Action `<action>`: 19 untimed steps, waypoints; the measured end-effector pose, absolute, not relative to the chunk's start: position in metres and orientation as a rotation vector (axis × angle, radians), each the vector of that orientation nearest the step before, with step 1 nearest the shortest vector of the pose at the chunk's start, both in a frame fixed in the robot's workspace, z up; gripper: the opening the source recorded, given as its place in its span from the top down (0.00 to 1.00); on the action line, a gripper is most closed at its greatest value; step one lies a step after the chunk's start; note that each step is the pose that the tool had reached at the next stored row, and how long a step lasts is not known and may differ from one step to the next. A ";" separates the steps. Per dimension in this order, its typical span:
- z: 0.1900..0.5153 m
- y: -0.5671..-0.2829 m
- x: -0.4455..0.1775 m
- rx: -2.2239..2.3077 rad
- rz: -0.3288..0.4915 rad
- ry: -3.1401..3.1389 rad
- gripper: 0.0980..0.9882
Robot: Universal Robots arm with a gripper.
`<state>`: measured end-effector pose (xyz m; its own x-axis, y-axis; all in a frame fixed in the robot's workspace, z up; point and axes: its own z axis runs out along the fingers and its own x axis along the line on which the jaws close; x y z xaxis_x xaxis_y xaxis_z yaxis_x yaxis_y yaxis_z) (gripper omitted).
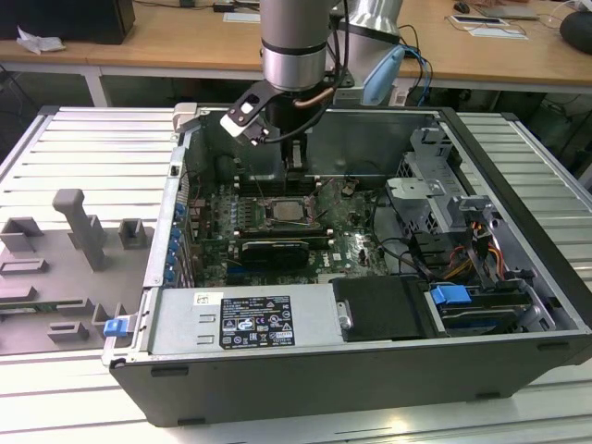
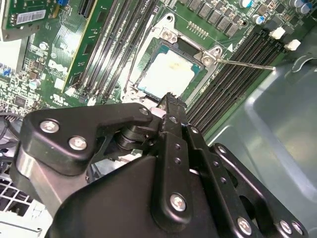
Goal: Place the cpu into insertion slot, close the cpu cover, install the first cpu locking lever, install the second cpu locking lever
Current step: 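Close the cpu cover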
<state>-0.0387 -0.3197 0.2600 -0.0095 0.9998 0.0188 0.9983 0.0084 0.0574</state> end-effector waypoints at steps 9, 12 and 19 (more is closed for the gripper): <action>0.278 -0.320 -0.034 2.187 0.072 2.207 0.99; 0.278 -0.320 -0.022 2.188 0.070 2.208 0.99; 0.277 -0.323 -0.021 2.190 0.067 2.210 0.99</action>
<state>-0.0206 -0.3232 0.2768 -0.0092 0.9999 0.0087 0.9986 0.0088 0.0516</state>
